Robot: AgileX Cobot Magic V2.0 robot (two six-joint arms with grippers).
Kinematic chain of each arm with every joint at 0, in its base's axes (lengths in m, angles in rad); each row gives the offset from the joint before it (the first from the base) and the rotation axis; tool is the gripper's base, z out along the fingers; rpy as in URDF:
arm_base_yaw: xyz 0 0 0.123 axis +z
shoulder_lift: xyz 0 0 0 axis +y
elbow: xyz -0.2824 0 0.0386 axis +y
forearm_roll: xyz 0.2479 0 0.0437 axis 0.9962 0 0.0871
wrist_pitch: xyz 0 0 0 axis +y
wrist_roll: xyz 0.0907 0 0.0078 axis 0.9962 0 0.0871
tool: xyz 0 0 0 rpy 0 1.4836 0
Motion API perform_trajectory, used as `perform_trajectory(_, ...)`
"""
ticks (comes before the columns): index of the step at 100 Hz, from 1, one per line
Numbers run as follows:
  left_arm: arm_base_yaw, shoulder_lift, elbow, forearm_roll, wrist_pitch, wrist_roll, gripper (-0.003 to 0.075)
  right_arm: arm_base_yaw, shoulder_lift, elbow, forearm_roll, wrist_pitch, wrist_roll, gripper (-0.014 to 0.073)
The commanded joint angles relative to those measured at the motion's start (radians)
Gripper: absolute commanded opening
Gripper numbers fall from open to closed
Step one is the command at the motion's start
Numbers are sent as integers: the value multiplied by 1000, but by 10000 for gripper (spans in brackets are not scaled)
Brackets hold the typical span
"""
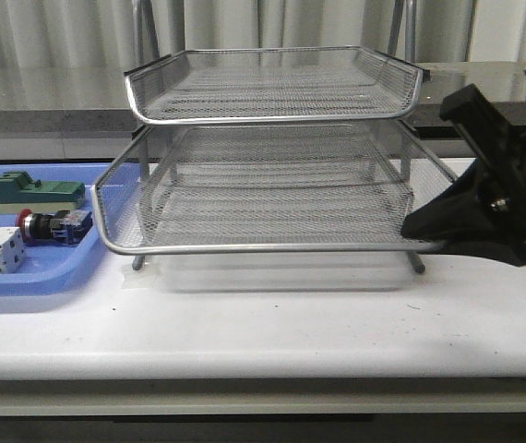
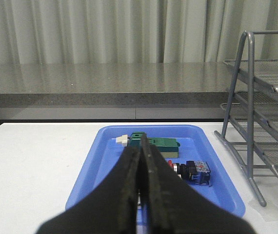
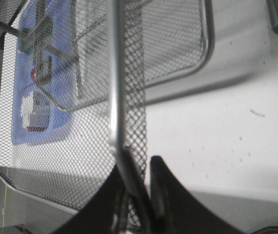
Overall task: Place button on rack with both arms
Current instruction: 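Pull the middle mesh tray out toward the robot with the right gripper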
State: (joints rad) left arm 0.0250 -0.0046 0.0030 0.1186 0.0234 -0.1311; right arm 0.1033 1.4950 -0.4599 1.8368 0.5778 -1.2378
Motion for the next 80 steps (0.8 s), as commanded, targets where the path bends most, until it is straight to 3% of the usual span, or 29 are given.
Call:
perform_trajectory(1,0,-31,43,-10,-81,-12,-20,2,-60,55,68,-67,-39,-59)
perform_trajectory(21,0,-31,43,-10,-81,-12,-20,2,-132,116,68,-75,-39,-57)
perform_trajectory(31,0,-31,43,-10,-81,-12,-20,2,-136,115,69,-77,-39,-12)
perform_trajectory(64,0,-31,43,-10,-81,-12,-20,2,-136,114,68,-74,-39,429)
perform_trajectory(80,0,-31,43,-10,-81,-12,-20,2,-156,114,63,-74,-39,489)
